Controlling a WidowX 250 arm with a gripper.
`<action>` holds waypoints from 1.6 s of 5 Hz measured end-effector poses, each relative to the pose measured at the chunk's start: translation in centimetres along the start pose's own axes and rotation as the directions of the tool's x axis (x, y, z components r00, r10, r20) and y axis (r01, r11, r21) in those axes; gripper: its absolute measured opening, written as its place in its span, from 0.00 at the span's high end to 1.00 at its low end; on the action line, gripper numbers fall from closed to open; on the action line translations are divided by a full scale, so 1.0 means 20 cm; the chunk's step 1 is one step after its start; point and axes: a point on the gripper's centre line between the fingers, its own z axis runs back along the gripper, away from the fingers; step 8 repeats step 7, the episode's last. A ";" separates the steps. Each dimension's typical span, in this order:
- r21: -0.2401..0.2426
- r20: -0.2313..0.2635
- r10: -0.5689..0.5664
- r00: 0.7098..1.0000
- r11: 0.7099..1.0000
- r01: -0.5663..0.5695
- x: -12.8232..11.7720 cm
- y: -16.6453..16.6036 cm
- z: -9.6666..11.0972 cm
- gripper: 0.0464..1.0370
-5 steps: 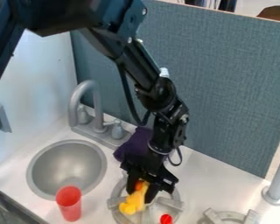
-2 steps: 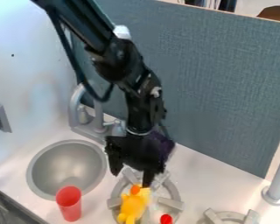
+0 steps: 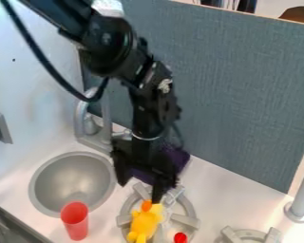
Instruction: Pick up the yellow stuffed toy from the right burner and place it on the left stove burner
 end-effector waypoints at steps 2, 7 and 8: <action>-0.048 0.081 -0.161 0.984 0.985 0.166 -0.15 -0.20 0.09 0.04; -0.037 0.047 -0.227 0.973 0.973 0.229 -0.16 -0.28 0.05 0.04; -0.037 0.047 -0.227 0.973 0.973 0.229 -0.16 -0.28 0.05 0.04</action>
